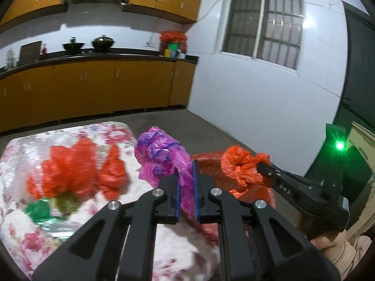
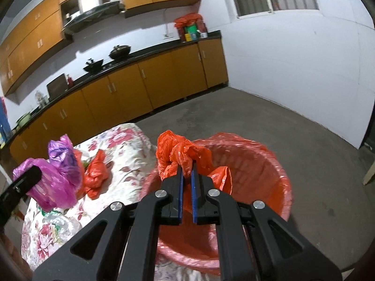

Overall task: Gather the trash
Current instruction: 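Carry the red bag and pink bag to the basket and open both grippers, then grasp a clear plastic bag with the right gripper while the left grasps a green bag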

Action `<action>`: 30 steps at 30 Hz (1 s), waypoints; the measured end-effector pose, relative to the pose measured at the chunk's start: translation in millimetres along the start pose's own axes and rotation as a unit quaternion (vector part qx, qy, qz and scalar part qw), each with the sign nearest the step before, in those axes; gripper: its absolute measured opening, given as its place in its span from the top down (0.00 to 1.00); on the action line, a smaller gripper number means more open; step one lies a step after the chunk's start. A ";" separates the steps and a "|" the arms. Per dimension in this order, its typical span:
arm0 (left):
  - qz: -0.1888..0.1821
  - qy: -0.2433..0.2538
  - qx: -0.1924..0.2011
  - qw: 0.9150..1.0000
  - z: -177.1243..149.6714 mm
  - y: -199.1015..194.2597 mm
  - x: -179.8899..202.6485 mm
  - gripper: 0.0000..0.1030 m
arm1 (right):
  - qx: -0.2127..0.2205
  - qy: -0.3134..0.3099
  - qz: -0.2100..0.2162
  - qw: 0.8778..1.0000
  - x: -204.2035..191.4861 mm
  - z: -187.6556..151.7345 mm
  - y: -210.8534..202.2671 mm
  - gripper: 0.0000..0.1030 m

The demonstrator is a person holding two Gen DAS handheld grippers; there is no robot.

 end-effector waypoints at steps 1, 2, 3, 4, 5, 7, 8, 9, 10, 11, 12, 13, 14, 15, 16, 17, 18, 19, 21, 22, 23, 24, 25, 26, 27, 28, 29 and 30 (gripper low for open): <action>-0.008 0.001 -0.005 1.000 -0.3 8.2 5.2 0.90 | 0.000 0.004 -0.003 1.000 4.7 1.1 1.5 0.94; -0.014 0.001 -0.009 1.000 -0.7 15.1 8.7 0.90 | 0.001 0.005 -0.005 1.000 6.8 2.2 2.3 0.94; -0.020 0.000 -0.013 1.000 -1.3 21.3 11.8 0.90 | 0.002 0.006 -0.007 1.000 9.5 3.6 3.2 0.94; -0.026 -0.001 -0.017 1.000 -2.3 28.4 15.7 0.90 | 0.003 0.007 -0.009 1.000 11.0 4.7 3.2 0.94; -0.032 -0.001 -0.021 0.999 -3.1 35.8 18.8 0.90 | 0.005 0.008 -0.012 1.000 14.3 5.8 3.6 0.94; -0.039 0.000 -0.027 0.999 -4.3 45.8 24.3 0.90 | 0.008 0.013 -0.015 1.000 21.4 10.2 4.7 0.94; -0.044 0.000 -0.030 0.999 -4.8 53.0 27.2 0.90 | 0.010 0.016 -0.017 1.000 24.5 12.1 5.2 0.94; -0.047 0.000 -0.033 0.998 -6.5 57.1 29.2 0.89 | 0.011 0.019 -0.017 1.000 27.3 14.5 5.7 0.94; -0.050 0.000 -0.037 0.998 -7.0 62.8 31.0 0.88 | 0.013 0.022 -0.017 1.000 29.9 17.2 6.1 0.94; -0.052 -0.002 -0.038 0.998 -7.5 68.8 32.5 0.85 | 0.015 0.024 -0.016 0.999 32.3 19.4 6.6 0.92; -0.052 -0.004 -0.041 0.998 -10.1 72.8 31.6 0.77 | 0.018 0.027 -0.017 0.999 34.7 21.6 7.0 0.90; -0.050 -0.005 -0.042 0.998 -12.0 78.3 33.2 0.72 | 0.020 0.028 -0.019 0.999 37.4 21.8 7.0 0.84; -0.049 -0.007 -0.043 0.998 -13.4 81.2 32.0 0.64 | 0.021 0.027 -0.020 0.999 39.7 22.6 7.5 0.74; -0.047 -0.011 -0.043 0.998 -14.8 83.3 29.1 0.60 | 0.023 0.028 -0.021 0.999 41.8 22.6 6.9 0.69; -0.046 -0.013 -0.045 0.998 -16.2 83.8 27.2 0.60 | 0.026 0.029 -0.022 0.999 43.2 22.7 5.8 0.63; -0.043 -0.016 -0.048 0.998 -18.7 83.7 23.4 0.58 | 0.029 0.030 -0.025 0.999 46.0 20.9 4.2 0.62; -0.038 -0.016 -0.050 0.998 -19.5 82.8 20.4 0.56 | 0.028 0.030 -0.027 0.999 47.9 19.4 3.4 0.62; -0.031 -0.018 -0.051 0.998 -21.7 79.6 14.9 0.55 | 0.027 0.030 -0.029 0.999 49.7 17.7 3.4 0.62; -0.017 -0.024 -0.049 0.998 -23.7 69.4 4.2 0.50 | 0.022 0.028 -0.033 0.999 51.6 10.5 2.6 0.62; -0.003 -0.027 -0.046 0.999 -24.9 62.1 -3.3 0.48 | 0.018 0.025 -0.035 0.999 51.1 8.5 3.4 0.62; 0.015 -0.028 -0.043 0.999 -26.1 53.9 -11.0 0.43 | 0.016 0.021 -0.036 0.999 49.7 6.0 3.0 0.62; 0.030 -0.027 -0.039 0.998 -25.2 47.2 -17.1 0.38 | 0.014 0.016 -0.036 0.999 46.3 4.4 2.1 0.62; 0.049 -0.026 -0.034 0.998 -26.2 37.8 -24.9 0.35 | 0.012 0.010 -0.035 0.999 43.4 1.7 1.6 0.62; 0.062 -0.025 -0.031 0.997 -26.8 30.8 -30.7 0.32 | 0.010 0.002 -0.033 0.999 37.8 -2.3 0.5 0.62; 0.087 -0.022 -0.025 0.996 -28.8 17.6 -41.4 0.30 | 0.009 -0.005 -0.029 1.000 31.7 -6.0 -1.1 0.62; 0.104 -0.021 -0.022 0.994 -30.7 7.6 -48.7 0.28 | 0.009 -0.009 -0.025 1.000 26.7 -9.2 -2.8 0.62; 0.118 -0.021 -0.019 0.993 -31.2 -1.3 -53.6 0.26 | 0.008 -0.016 -0.017 1.000 18.1 -12.5 -5.2 0.62; 0.146 -0.022 -0.013 0.989 -34.4 -16.6 -66.4 0.24 | 0.008 -0.021 -0.010 1.000 9.8 -13.9 -7.1 0.62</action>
Point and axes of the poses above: each gripper's, at about its wrist camera, not at the fingertips, and y roughly the way its jaws point, x to its right, z to its top, the point moved 7 cm from there along y, roughly the way its jaws point, and after that the axes turned 13 degrees about -z, right-handed, at the moved point
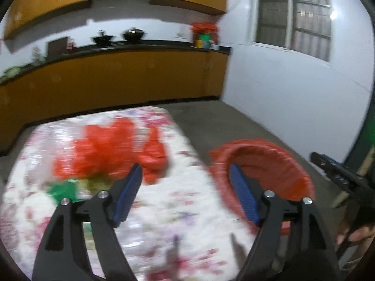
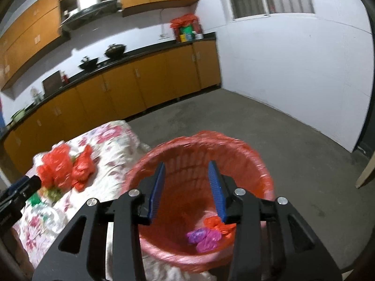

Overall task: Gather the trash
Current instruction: 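Grasp a clear plastic bag with the right gripper while the left grasps a green bag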

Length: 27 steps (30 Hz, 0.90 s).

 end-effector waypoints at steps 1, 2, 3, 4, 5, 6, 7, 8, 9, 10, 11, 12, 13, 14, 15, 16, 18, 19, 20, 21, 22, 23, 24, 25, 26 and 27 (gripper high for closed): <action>0.017 -0.004 0.004 1.000 -0.9 -8.0 -10.6 0.23 | -0.001 -0.008 0.013 1.000 -12.8 -3.4 -3.1 0.59; 0.037 -0.011 0.008 0.999 -3.6 -17.8 -25.2 0.22 | -0.002 -0.014 0.020 1.000 -20.3 -4.4 -4.8 0.55; 0.051 -0.016 0.010 0.999 -5.5 -24.2 -35.2 0.21 | -0.001 -0.024 0.031 0.999 -32.8 -7.5 -7.8 0.53; 0.067 -0.022 0.011 0.997 -8.3 -31.5 -47.6 0.21 | -0.001 -0.036 0.044 0.998 -47.6 -11.2 -11.2 0.53; 0.088 -0.033 0.014 0.996 -12.0 -40.7 -64.0 0.21 | -0.002 -0.046 0.054 0.998 -59.5 -13.2 -13.8 0.53; 0.103 -0.042 0.015 0.994 -14.2 -48.4 -76.4 0.21 | -0.003 -0.060 0.067 0.996 -75.2 -17.6 -16.8 0.53; 0.114 -0.048 0.017 0.992 -16.5 -54.6 -85.5 0.21 | -0.006 -0.072 0.081 0.994 -91.7 -22.7 -19.8 0.53; 0.133 -0.059 0.020 0.989 -19.9 -62.9 -100.1 0.21 | -0.010 -0.082 0.095 0.992 -105.4 -28.3 -22.7 0.53; 0.145 -0.065 0.023 0.987 -23.2 -69.8 -111.1 0.21 | -0.013 -0.089 0.104 0.991 -117.0 -32.9 -24.4 0.53; 0.157 -0.070 0.024 0.985 -25.4 -75.2 -119.5 0.21 | -0.020 -0.099 0.120 0.988 -134.6 -40.2 -27.1 0.53; 0.173 -0.076 0.025 0.982 -28.6 -81.9 -131.0 0.21 | -0.024 -0.105 0.130 0.986 -144.1 -45.0 -29.1 0.53; 0.184 -0.080 0.025 0.979 -31.7 -87.4 -139.4 0.21 | -0.032 -0.114 0.145 0.982 -160.3 -53.0 -31.1 0.53; 0.190 -0.082 0.026 0.978 -34.6 -91.5 -145.1 0.21 | -0.035 -0.120 0.151 0.981 -168.8 -56.7 -33.1 0.53; 0.200 -0.086 0.029 0.976 -36.8 -98.1 -153.4 0.21 | -0.041 -0.130 0.161 0.978 -181.2 -63.8 -34.8 0.53; 0.206 -0.088 0.032 0.974 -40.5 -104.6 -158.9 0.21 | -0.048 -0.143 0.171 0.974 -196.2 -72.6 -36.1 0.53; 0.212 -0.089 0.034 0.973 -42.5 -109.2 -161.9 0.21 | -0.053 -0.153 0.177 0.971 -207.2 -79.2 -36.7 0.53; 0.221 -0.094 0.039 0.970 -46.7 -119.7 -171.1 0.21 | -0.061 -0.170 0.185 0.966 -225.5 -90.2 -36.4 0.53; 0.223 -0.097 0.040 0.969 -48.6 -123.0 -174.5 0.21 | -0.063 -0.174 0.188 0.965 -231.4 -94.3 -36.8 0.53; 0.225 -0.102 0.041 0.968 -51.1 -127.0 -179.8 0.21 | -0.068 -0.181 0.191 0.962 -239.9 -99.8 -36.1 0.53; 0.226 -0.106 0.041 0.968 -52.9 -128.7 -181.7 0.21 | -0.074 -0.187 0.193 0.960 -247.6 -104.8 -34.6 0.53; 0.228 -0.112 0.040 0.966 -55.9 -131.1 -185.5 0.21 | -0.078 -0.193 0.193 0.959 -252.2 -108.3 -33.0 0.51; 0.228 -0.115 0.039 0.966 -57.1 -132.1 -187.6 0.21 | -0.083 -0.197 0.193 0.958 -256.1 -111.4 -30.8 0.48; 0.228 -0.121 0.038 0.965 -59.8 -133.8 -191.6 0.21 | -0.087 -0.202 0.192 0.957 -260.5 -115.5 -28.9 0.46; 0.228 -0.126 0.038 0.965 -61.9 -135.1 -194.2 0.21 | -0.091 -0.207 0.189 0.955 -264.4 -119.8 -26.4 0.44; 0.227 -0.133 0.036 0.964 -64.3 -135.7 -197.5 0.21 | -0.094 -0.213 0.186 0.955 -265.4 -125.9 -25.8 0.43; 0.226 -0.138 0.035 0.964 -66.0 -136.0 -199.8 0.21 | -0.098 -0.220 0.182 0.953 -268.5 -130.0 -23.1 0.43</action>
Point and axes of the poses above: each gripper's, at about its wrist camera, not at the fingertips, and y roughly the way its jaws point, x to its right, z to its top, the point moved 7 cm from there along y, roughly the way its jaws point, and after that the axes turned 13 degrees about -z, right-handed, at the moved point
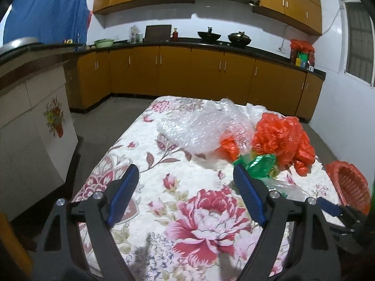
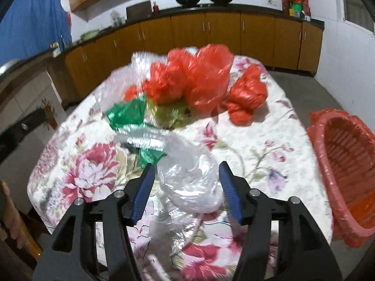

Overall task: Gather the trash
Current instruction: 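Grasp a clear plastic bag with the right gripper while the left grasps a green bag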

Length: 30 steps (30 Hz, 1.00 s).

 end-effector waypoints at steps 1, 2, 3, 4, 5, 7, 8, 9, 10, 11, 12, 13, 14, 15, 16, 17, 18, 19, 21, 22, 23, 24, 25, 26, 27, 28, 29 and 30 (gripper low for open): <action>-0.001 -0.005 -0.003 1.000 -1.2 1.2 -2.6 0.21 | -0.007 -0.006 -0.004 1.000 -2.4 -2.5 4.6 0.43; -0.002 -0.008 -0.005 1.000 -2.3 2.0 -4.2 0.21 | -0.011 -0.010 -0.008 1.000 -3.9 -3.6 8.5 0.43; -0.004 -0.012 -0.009 1.000 -3.9 4.2 -4.9 0.21 | -0.016 -0.015 -0.016 1.000 -3.7 -5.3 12.5 0.43; -0.006 -0.012 -0.011 1.000 -5.1 5.2 -5.5 0.21 | -0.018 -0.017 -0.021 0.999 -2.3 -6.2 14.9 0.44; -0.008 -0.012 -0.013 1.000 -5.9 6.8 -4.4 0.21 | -0.023 -0.017 -0.024 0.999 0.1 -6.9 18.0 0.50; -0.014 -0.009 -0.021 1.000 -9.3 11.7 -0.7 0.21 | -0.032 -0.007 -0.027 0.999 9.0 -7.3 22.6 0.58; -0.018 -0.007 -0.025 1.000 -10.9 14.0 1.7 0.21 | -0.034 -0.001 -0.028 0.999 14.1 -6.6 23.5 0.63; -0.024 -0.004 -0.030 0.999 -13.0 17.8 6.3 0.21 | -0.035 0.005 -0.029 0.999 19.1 -6.0 24.0 0.65; -0.028 -0.002 -0.035 0.999 -14.6 20.8 9.7 0.21 | -0.035 0.010 -0.032 0.999 25.1 -5.2 23.7 0.69; -0.035 0.001 -0.041 0.999 -16.5 25.5 15.9 0.21 | -0.035 0.015 -0.035 0.999 30.9 -4.2 23.1 0.74; -0.041 0.003 -0.045 0.998 -17.8 28.8 20.5 0.21 | -0.035 0.018 -0.038 0.999 35.0 -3.9 22.5 0.75; -0.047 0.005 -0.049 0.998 -19.3 32.9 25.8 0.21 | -0.034 0.026 -0.044 0.998 43.4 -3.1 21.7 0.76; -0.054 0.008 -0.055 0.997 -21.1 37.5 31.8 0.21 | -0.034 0.032 -0.048 0.998 49.6 -3.0 20.9 0.76; -0.061 0.011 -0.061 0.996 -22.4 42.5 38.1 0.21 | -0.033 0.039 -0.051 0.997 56.5 -2.8 19.8 0.77; -0.070 0.014 -0.068 0.995 -23.5 48.9 45.4 0.21 | -0.032 0.047 -0.054 0.997 63.9 -2.4 18.3 0.77; -0.076 0.015 -0.075 0.994 -24.3 55.4 51.3 0.21 | -0.031 0.053 -0.057 0.996 69.8 -2.1 16.6 0.77; -0.080 0.015 -0.080 0.993 -24.6 59.7 55.3 0.21 | -0.029 0.059 -0.059 0.996 75.1 -2.0 14.7 0.77; -0.086 0.014 -0.086 0.993 -24.9 64.7 59.6 0.21 | -0.027 0.063 -0.061 0.996 80.2 -2.2 12.8 0.77; -0.096 0.012 -0.099 0.990 -25.3 77.8 68.7 0.21 | -0.025 0.068 -0.063 0.995 85.7 -1.6 10.5 0.77; -0.099 0.010 -0.106 0.989 -25.8 83.5 71.3 0.21 | -0.024 0.069 -0.063 0.995 87.3 -2.1 9.1 0.77; -0.103 0.007 -0.116 0.988 -26.9 90.8 74.6 0.21 | -0.024 0.069 -0.063 0.995 88.3 -2.6 8.1 0.77; -0.106 0.003 -0.126 0.986 -28.3 96.5 77.0 0.21 | -0.023 0.069 -0.062 0.995 88.5 -2.7 7.6 0.77; -0.110 0.000 -0.131 0.985 -29.8 99.9 79.1 0.21 | -0.024 0.068 -0.061 0.995 87.8 -2.0 7.9 0.77; -0.112 -0.003 -0.139 0.984 -31.9 105.7 82.1 0.21 | -0.023 0.067 -0.060 0.996 87.5 -2.6 7.8 0.77; -0.110 -0.003 -0.144 0.983 -33.1 109.4 83.9 0.21 | -0.023 0.066 -0.059 0.996 85.5 -2.5 8.6 0.77; -0.109 -0.002 -0.148 0.983 -34.3 112.8 85.3 0.21 | -0.024 0.064 -0.059 0.996 83.5 -1.9 9.6 0.77; -0.105 -0.001 -0.154 0.983 -36.1 117.9 87.5 0.21 | -0.024 0.062 -0.058 0.996 82.7 -2.3 10.2 0.77; -0.103 -0.002 -0.157 0.982 -37.1 120.9 88.4 0.21 | -0.024 0.062 -0.057 0.996 82.0 -1.9 10.7 0.77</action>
Point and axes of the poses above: each gripper's, at about its wrist camera, not at the fingertips, and y roughly the way its jaws point, x to its right, z to its top, the point moved 7 cm from there along y, roughly the way its jaws point, and after that the axes turned 13 degrees about -z, right-handed, at the moved point
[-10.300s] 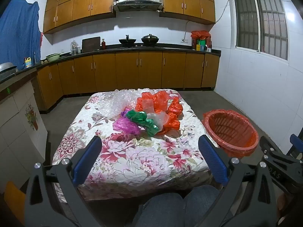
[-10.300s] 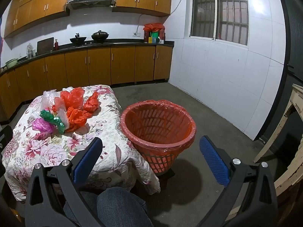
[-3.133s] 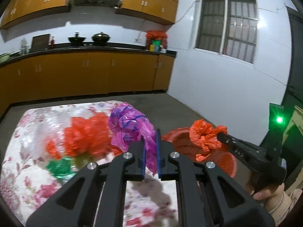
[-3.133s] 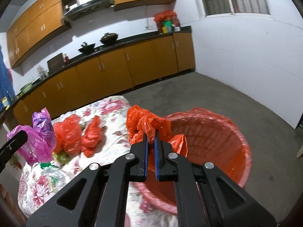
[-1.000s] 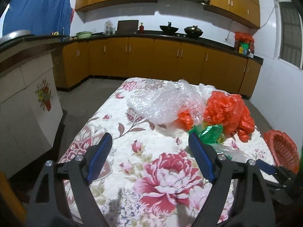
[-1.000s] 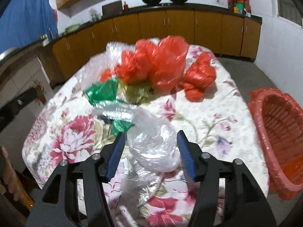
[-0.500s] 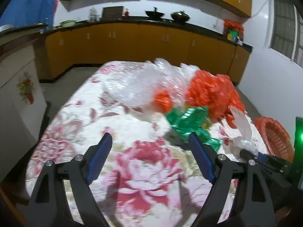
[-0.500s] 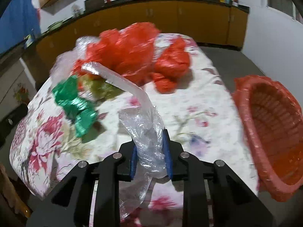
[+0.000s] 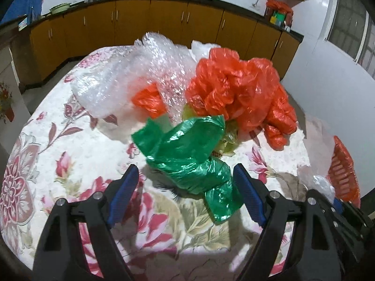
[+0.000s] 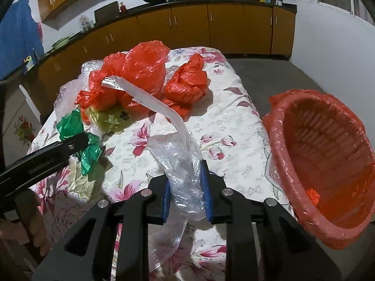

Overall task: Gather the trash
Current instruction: 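Grasp a clear plastic bag with the right gripper while the left grasps a green bag, then carry the clear and green bags over the basket and open both grippers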

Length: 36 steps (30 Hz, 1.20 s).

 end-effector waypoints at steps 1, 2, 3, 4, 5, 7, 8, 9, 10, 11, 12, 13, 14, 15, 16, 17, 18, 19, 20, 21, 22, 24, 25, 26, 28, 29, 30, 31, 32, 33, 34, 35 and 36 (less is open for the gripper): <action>0.001 -0.001 -0.002 1.000 0.3 3.0 0.1 0.21 | 0.000 -0.001 0.001 1.000 -1.0 -0.1 0.5 0.77; 0.002 -0.003 -0.005 1.000 0.2 6.4 0.3 0.23 | -0.001 -0.001 0.002 1.000 -1.5 -0.2 0.9 0.77; 0.004 -0.004 -0.009 1.000 0.7 10.7 0.4 0.27 | -0.001 -0.001 0.003 1.000 -1.9 -0.1 1.1 0.77; 0.004 -0.005 -0.013 1.000 1.6 13.6 0.5 0.29 | -0.001 -0.001 0.003 1.000 -2.2 -0.1 0.6 0.77; 0.004 -0.008 -0.018 1.000 1.4 16.4 0.5 0.35 | 0.000 -0.001 0.002 1.000 -2.1 -0.1 0.4 0.77; 0.002 -0.011 -0.024 1.000 -0.1 20.8 0.0 0.42 | 0.000 0.001 0.002 1.000 -1.7 0.1 0.5 0.77; 0.003 -0.012 -0.024 1.000 -1.0 21.5 -0.3 0.45 | 0.000 0.002 0.002 1.000 -1.0 0.0 0.3 0.77; 0.004 -0.010 -0.022 1.000 -1.3 20.5 -1.7 0.49 | 0.000 0.004 0.003 1.000 0.1 -0.1 0.4 0.77; 0.003 -0.008 -0.022 1.000 -1.8 20.1 -1.5 0.50 | 0.000 0.006 0.003 1.000 0.6 0.0 0.5 0.77; 0.003 -0.007 -0.021 1.000 -2.1 19.6 -1.4 0.51 | 0.000 0.007 0.003 1.000 1.3 0.1 0.8 0.77; 0.002 -0.006 -0.020 1.000 -2.7 18.5 -1.7 0.53 | 0.000 0.007 0.003 1.000 1.9 -0.1 0.7 0.77; 0.000 -0.006 -0.020 1.000 -3.3 17.4 -2.2 0.54 | 0.000 0.008 0.003 1.000 2.6 -0.2 0.6 0.77; 0.000 -0.007 -0.019 1.000 -3.5 16.4 -2.7 0.56 | 0.001 0.009 0.004 1.000 2.8 -0.3 0.5 0.77; -0.001 -0.007 -0.017 1.000 -3.8 14.6 -3.3 0.58 | 0.001 0.010 0.004 1.000 3.2 -0.2 0.1 0.77; -0.003 -0.008 -0.016 1.000 -4.1 12.6 -3.9 0.59 | 0.002 0.010 0.005 1.000 3.2 0.0 -1.0 0.77; -0.005 -0.008 -0.015 1.000 -4.0 10.1 -4.4 0.60 | 0.004 0.011 0.005 1.000 3.7 0.5 -2.2 0.77; -0.005 -0.008 -0.013 1.000 -4.1 8.4 -4.8 0.60 | 0.005 0.013 0.006 1.000 4.2 1.1 -3.8 0.77; -0.005 -0.007 -0.011 1.000 -4.2 5.4 -5.0 0.61 | 0.007 0.014 0.006 1.000 5.1 1.7 -5.1 0.77; -0.005 -0.007 -0.010 1.000 -4.2 3.0 -4.4 0.61 | 0.009 0.016 0.007 1.000 6.3 2.9 -7.4 0.77; -0.005 -0.005 -0.006 1.000 -3.5 -0.8 -4.3 0.62 | 0.012 0.018 0.007 1.000 7.4 4.2 -9.9 0.77; -0.005 -0.004 -0.003 1.000 -2.9 -4.1 -3.8 0.63 | 0.014 0.020 0.007 1.000 8.9 5.4 -11.9 0.77; -0.008 0.000 0.004 1.000 -1.7 -12.6 -1.4 0.64 | 0.022 0.024 0.006 0.999 12.6 9.1 -17.7 0.77; -0.009 0.002 0.007 1.000 -1.2 -16.5 0.6 0.64 | 0.025 0.026 0.006 0.999 14.4 10.7 -20.4 0.77; -0.010 0.004 0.009 1.000 -1.1 -19.3 2.6 0.65 | 0.031 0.029 0.004 0.999 17.5 13.0 -24.6 0.77; -0.015 0.013 0.015 1.000 -0.4 -26.6 8.7 0.66 | 0.039 0.033 0.002 0.999 22.7 16.4 -30.3 0.77; -0.016 0.020 0.017 1.000 0.2 -28.4 12.0 0.68 | 0.042 0.035 0.000 0.998 25.1 17.7 -32.5 0.77; -0.010 0.030 0.018 0.999 0.0 -28.6 14.0 0.69 | 0.045 0.037 -0.003 0.998 28.1 18.9 -34.2 0.77; -0.008 0.031 0.016 0.999 -0.5 -27.3 13.6 0.70 | 0.046 0.039 -0.005 0.998 30.2 19.5 -34.9 0.77; -0.009 0.028 0.011 1.000 -2.2 -25.1 12.7 0.71 | 0.046 0.044 -0.006 0.998 33.6 19.7 -35.3 0.77; -0.010 0.019 0.006 1.000 -4.6 -22.9 9.9 0.72 | 0.046 0.046 -0.007 0.998 35.4 19.3 -35.6 0.77; -0.009 0.014 0.006 1.000 -6.6 -22.2 7.8 0.72 | 0.045 0.048 -0.009 0.998 37.2 18.7 -35.9 0.77; -0.010 0.010 0.006 1.000 -7.5 -22.8 5.9 0.73 | 0.045 0.048 -0.010 0.998 37.9 17.9 -36.5 0.77; -0.012 0.009 0.007 1.000 -7.8 -23.3 4.7 0.73 | 0.045 0.048 -0.010 0.998 38.5 17.4 -36.6 0.77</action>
Point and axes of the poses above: each gripper's, at about its wrist camera, not at the fingertips, and y roughly the way its jaws point, x to its right, z to its top, the point moved 7 cm from there along y, roughly the way its jaws point, and after that the axes turned 13 degrees about -z, right-handed, at the moved point
